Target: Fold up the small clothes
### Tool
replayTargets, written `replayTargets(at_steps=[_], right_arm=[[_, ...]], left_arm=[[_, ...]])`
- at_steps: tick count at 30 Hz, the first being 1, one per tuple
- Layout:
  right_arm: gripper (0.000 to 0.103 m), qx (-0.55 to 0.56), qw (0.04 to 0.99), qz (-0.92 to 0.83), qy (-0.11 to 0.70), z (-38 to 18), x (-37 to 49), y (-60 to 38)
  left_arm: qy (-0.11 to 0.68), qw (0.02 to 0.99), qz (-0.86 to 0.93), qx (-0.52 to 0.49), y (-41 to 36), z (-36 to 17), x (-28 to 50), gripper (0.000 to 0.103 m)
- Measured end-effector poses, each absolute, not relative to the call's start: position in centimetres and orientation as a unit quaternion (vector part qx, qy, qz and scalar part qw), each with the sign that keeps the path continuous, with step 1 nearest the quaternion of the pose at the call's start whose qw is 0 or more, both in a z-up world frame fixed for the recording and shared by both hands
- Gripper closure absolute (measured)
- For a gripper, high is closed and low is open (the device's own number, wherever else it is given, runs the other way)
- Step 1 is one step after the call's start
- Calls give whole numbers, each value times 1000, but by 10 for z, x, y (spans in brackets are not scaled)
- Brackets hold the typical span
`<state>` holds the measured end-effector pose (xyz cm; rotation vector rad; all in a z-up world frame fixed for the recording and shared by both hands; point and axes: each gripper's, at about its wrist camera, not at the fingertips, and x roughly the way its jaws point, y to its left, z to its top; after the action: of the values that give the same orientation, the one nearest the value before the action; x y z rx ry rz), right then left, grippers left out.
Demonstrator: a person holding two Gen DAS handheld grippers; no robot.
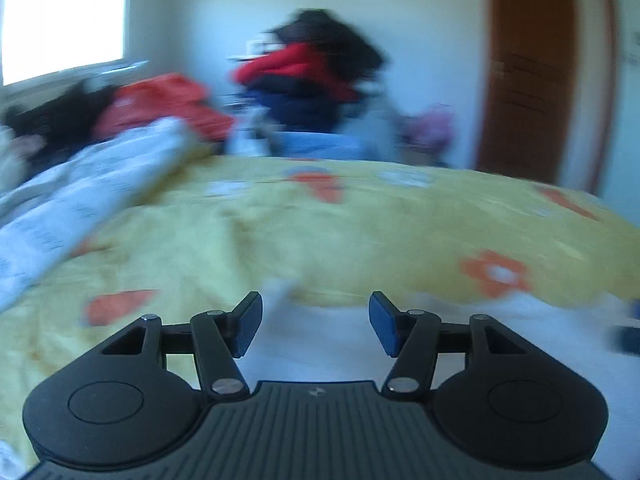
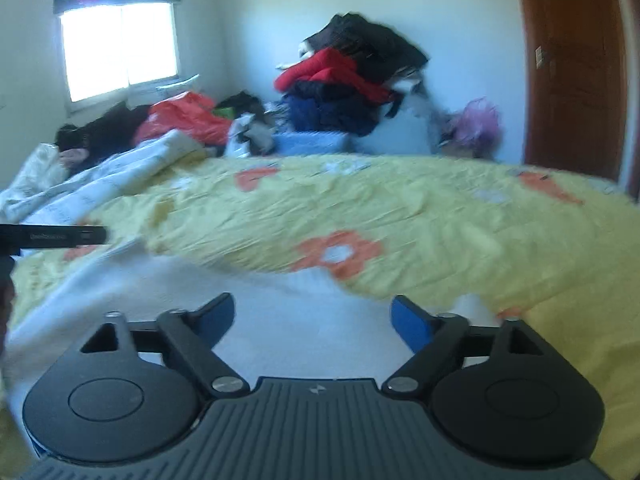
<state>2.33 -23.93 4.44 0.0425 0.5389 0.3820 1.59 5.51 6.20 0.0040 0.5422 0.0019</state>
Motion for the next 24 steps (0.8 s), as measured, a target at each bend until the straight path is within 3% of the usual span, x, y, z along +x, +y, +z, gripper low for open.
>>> replayTargets(at_steps=[4,5,11,14,17,20,24], right_arm=[[15,-19,935,193,296,21,38,-205],[14,-40,932,187,309,12,42,-199],[10,9,918,195,346,3,59,-209],[16,16,927,182,327,7,45,-212],[12,23,939,178,294,15,12,-220],[3,-21,944,169,282,5,-7,-231],[11,12,943,168,288,0,-6,-260]], left_arm=[[316,945,-28,74,9,27,33,44],[340,936,-28,81,6,14,41,39],[327,942,-33,66,14,2,42,34],[326,942,-33,65,14,2,43,34],[320,945,-30,61,15,4,44,34],[320,945,-30,62,15,3,42,33],[320,945,-33,62,14,4,39,32]])
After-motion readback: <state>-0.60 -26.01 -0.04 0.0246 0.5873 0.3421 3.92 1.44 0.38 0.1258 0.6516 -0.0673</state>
